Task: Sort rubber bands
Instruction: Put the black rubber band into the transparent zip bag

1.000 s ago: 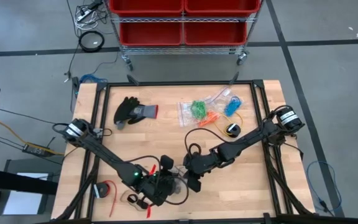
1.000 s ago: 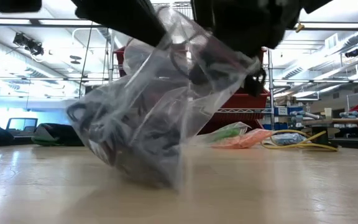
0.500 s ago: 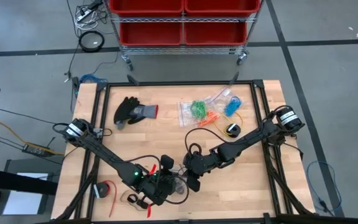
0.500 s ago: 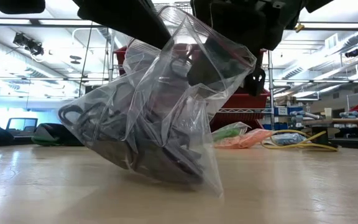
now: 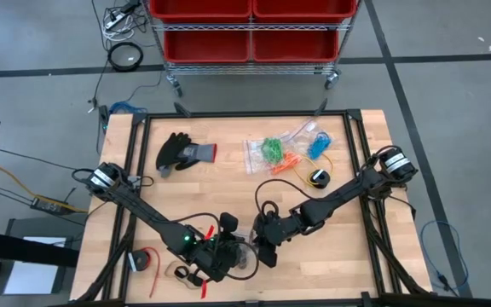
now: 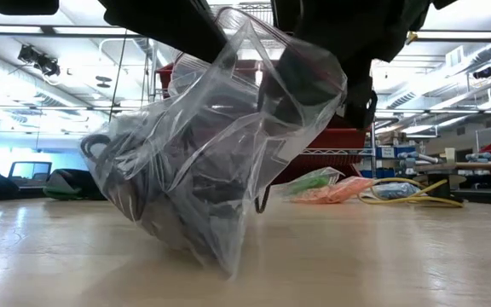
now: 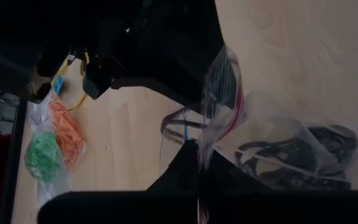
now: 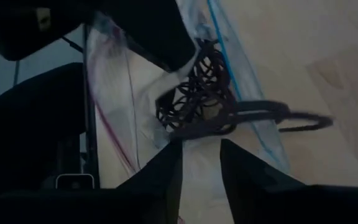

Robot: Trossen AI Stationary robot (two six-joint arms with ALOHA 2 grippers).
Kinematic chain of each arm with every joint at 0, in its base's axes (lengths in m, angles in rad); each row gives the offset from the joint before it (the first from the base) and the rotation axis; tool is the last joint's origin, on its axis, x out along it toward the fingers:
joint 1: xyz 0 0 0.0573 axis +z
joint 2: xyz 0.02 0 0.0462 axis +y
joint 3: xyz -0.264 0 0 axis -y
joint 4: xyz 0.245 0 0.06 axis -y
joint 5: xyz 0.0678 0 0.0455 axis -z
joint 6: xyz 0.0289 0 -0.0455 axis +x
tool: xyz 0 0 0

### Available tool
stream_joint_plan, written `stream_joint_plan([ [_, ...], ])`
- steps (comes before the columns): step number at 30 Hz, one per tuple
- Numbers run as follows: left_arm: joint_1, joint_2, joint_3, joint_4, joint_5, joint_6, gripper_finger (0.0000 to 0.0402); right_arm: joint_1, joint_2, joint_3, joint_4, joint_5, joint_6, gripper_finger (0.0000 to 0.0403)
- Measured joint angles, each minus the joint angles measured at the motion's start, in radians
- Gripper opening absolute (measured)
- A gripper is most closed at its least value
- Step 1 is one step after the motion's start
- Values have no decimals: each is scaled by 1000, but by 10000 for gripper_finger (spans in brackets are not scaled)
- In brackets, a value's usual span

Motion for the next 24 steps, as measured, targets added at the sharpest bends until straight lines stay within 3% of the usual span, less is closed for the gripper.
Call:
stream_joint_plan([
  [12,0,0,0,-1,1,-6,2,36,-52,0,-2,31,-3,105],
  [24,0,0,0,-2,3,-7,2,79,-186,2,-44,176,-54,105],
])
